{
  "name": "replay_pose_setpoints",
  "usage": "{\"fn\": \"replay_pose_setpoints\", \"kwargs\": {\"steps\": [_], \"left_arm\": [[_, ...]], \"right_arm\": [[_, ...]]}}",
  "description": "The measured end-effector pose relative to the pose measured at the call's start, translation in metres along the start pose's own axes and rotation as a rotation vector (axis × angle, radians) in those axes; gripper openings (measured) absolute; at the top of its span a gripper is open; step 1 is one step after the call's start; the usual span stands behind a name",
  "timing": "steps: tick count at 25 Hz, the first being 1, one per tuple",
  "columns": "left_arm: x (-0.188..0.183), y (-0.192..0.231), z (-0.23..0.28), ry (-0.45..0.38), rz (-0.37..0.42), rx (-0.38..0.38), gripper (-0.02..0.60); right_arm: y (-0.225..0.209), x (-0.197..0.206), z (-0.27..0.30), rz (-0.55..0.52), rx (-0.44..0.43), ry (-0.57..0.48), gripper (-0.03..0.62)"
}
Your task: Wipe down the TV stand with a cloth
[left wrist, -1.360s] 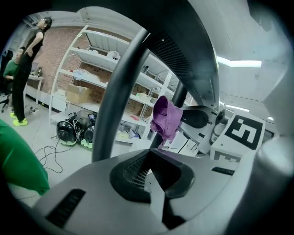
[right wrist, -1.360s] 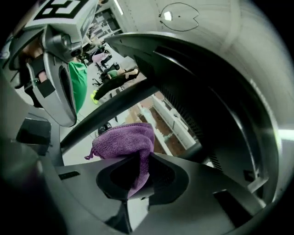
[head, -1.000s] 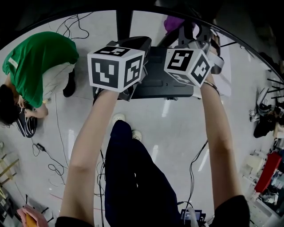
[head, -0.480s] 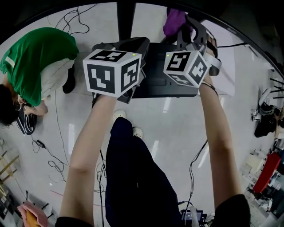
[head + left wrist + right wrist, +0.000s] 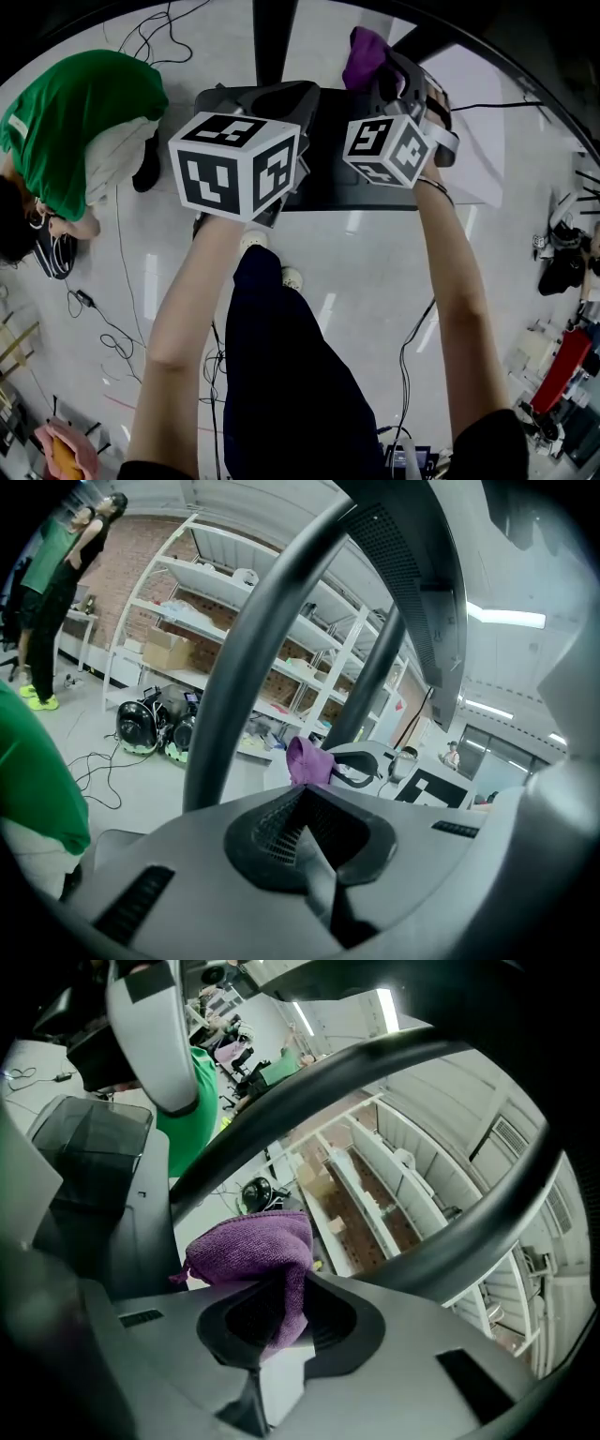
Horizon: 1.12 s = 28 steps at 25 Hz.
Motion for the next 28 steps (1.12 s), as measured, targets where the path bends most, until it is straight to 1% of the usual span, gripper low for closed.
{"fn": "replay_pose_setpoints", "kwargs": {"steps": [8,15,22,28], "left_arm": [[0.001,0.002,0.006,-0.003,0.01,-0.009,0.006],[0.01,0.003,0.009,0.0,-0.014,-0.009,0.006],[0.015,0.004,0.011,0.004,-0.022,-0.007,0.006],[0.021,-0.005,0.01,0.011,-0.021,0.004,0.006]], "right_arm": [[0.038,0.019,0.022,-0.009,-0.074,0.049,0.069],[0.061,0.031,0.031,-0.017,-0.123,0.082,0.069],[0.068,0.033,0.033,-0.019,-0.134,0.102,0.069],[0.062,0.033,0.012,-0.01,-0.118,0.09,0.069]]}}
Point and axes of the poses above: the fingertips, and each gripper's own axes: z forward along the fingers, y to its left, x out of its underside, the point moved 1 cm from there along -z, backward along the fingers, and after that the axes turned 8 degrees about y, right-handed, at the moved point
